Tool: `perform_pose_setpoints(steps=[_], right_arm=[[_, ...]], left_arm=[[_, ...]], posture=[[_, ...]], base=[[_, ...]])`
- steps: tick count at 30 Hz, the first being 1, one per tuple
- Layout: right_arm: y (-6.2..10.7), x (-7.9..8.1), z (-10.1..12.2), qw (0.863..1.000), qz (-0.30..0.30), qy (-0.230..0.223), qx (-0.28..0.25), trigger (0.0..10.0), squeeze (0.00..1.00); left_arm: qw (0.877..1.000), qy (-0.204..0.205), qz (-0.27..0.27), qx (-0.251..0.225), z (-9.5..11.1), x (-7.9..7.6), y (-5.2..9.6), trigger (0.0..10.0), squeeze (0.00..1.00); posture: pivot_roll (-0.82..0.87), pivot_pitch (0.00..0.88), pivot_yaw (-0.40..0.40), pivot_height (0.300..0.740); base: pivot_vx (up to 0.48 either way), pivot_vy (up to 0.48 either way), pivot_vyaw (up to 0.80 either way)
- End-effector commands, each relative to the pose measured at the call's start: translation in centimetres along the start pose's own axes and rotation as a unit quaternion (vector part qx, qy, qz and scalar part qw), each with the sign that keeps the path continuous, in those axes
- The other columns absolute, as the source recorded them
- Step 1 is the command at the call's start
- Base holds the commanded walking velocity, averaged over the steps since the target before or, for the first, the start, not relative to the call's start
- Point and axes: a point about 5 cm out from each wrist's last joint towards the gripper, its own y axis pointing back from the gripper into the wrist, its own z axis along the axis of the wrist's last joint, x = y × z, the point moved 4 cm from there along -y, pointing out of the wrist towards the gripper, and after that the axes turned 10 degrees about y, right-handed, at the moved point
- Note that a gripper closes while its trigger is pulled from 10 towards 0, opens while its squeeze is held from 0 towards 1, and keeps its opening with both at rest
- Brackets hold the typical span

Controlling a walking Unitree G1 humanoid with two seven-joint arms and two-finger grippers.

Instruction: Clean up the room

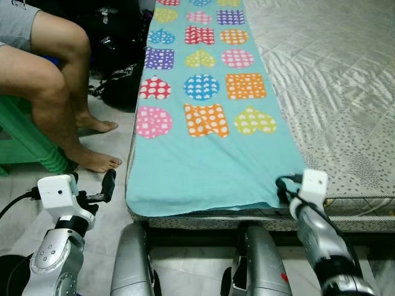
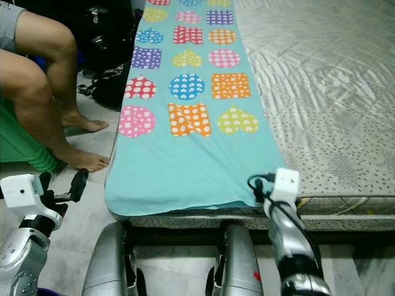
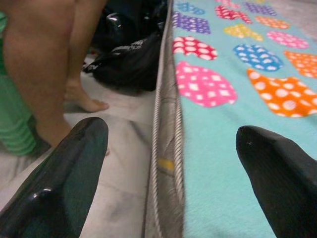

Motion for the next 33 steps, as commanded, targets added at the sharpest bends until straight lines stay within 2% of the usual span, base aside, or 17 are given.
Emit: perform_pose_setpoints(steps=[1, 4, 8, 11, 16, 17, 18, 20, 22, 23, 24, 26, 33], right_arm=[[0.4, -0.9, -1.1, 1.0, -0.007, -0.006, 0.018, 10.0, 0.0], [1.8, -1.7, -1.6, 1.0, -0.001, 0.0, 0.009, 10.0, 0.0], [2.5, -1.8, -1.8, 1.0, 0.005, 0.005, 0.006, 10.0, 0.0], [3.9, -1.9, -2.3, 1.0, 0.017, 0.01, 0.001, 10.0, 0.0], [4.6, -2.0, -1.5, 1.0, 0.022, -0.003, -0.022, 10.0, 0.0], [4.4, -1.8, 0.2, 0.998, 0.024, -0.026, -0.054, 10.0, 0.0], [4.4, -1.8, 0.2, 0.998, 0.024, -0.026, -0.054, 10.0, 0.0], [4.1, -0.9, 2.4, 0.995, 0.025, -0.045, -0.081, 10.0, 0.0], [3.9, -0.4, 3.2, 0.995, 0.024, -0.05, -0.089, 10.0, 0.0], [3.8, 0.2, 4.0, 0.993, 0.031, -0.055, -0.099, 10.0, 0.0], [3.8, 1.6, 5.6, 0.989, 0.049, -0.074, -0.119, 10.0, 0.0], [3.7, 2.5, 7.0, 0.985, 0.06, -0.086, -0.14, 10.0, 0.0], [2.9, 3.9, 11.1, 0.971, 0.084, -0.115, -0.193, 10.0, 0.0]], left_arm=[[1.0, -0.001, 0.005, 0.008, -0.3, 0.4, 0.2, 10.0, 0.0], [1.0, -0.001, 0.004, 0.009, -0.4, 0.5, 0.1, 10.0, 0.0], [1.0, -0.001, 0.004, 0.009, -0.4, 0.5, 0.1, 10.0, 0.0], [1.0, -0.002, 0.004, 0.008, -0.4, 0.5, 0.0, 10.0, 0.0], [1.0, -0.001, 0.003, 0.006, -0.4, 0.5, -0.2, 10.0, 0.0], [1.0, 0.002, 0.001, 0.001, -0.3, 0.3, -0.4, 10.0, 0.0], [1.0, 0.002, 0.001, 0.001, -0.3, 0.3, -0.4, 10.0, 0.0], [1.0, 0.007, -0.003, -0.004, -0.2, -0.1, -0.9, 10.0, 0.0], [1.0, 0.008, -0.005, -0.006, -0.2, -0.2, -1.2, 10.0, 0.0], [1.0, 0.008, -0.007, -0.007, -0.2, -0.3, -1.4, 10.0, 0.0], [1.0, 0.009, -0.01, -0.009, -0.2, -0.4, -1.7, 10.0, 0.0], [1.0, 0.01, -0.011, -0.012, -0.2, -0.4, -2.1, 10.0, 0.0], [0.999, 0.011, -0.019, -0.028, 0.2, -0.8, -3.5, 10.0, 0.0]], posture=[[0.1, 0.187, 0.011, 0.536], [0.1, 0.183, 0.008, 0.536], [0.09, 0.183, 0.006, 0.536], [0.09, 0.176, 0.006, 0.536], [0.08, 0.158, 0.007, 0.536], [0.07, 0.146, 0.007, 0.536], [0.07, 0.146, 0.007, 0.536], [0.06, 0.124, 0.009, 0.536], [0.06, 0.116, 0.01, 0.536], [0.06, 0.103, 0.011, 0.536], [0.05, 0.089, 0.012, 0.536], [0.05, 0.069, 0.011, 0.536], [0.05, 0.001, 0.01, 0.549]], base=[[0.0, 0.0, 0.0], [0.0, 0.0, 0.0], [0.0, 0.0, 0.0], [0.0, 0.0, 0.0], [0.0, 0.0, 0.0], [0.0, 0.0, 0.0], [0.0, 0.0, 0.0], [0.0, 0.0, 0.0], [0.0, 0.0, 0.0], [0.0, 0.0, 0.0], [0.0, 0.0, 0.0], [0.0, 0.0, 0.0], [0.0, 0.0, 0.0]])
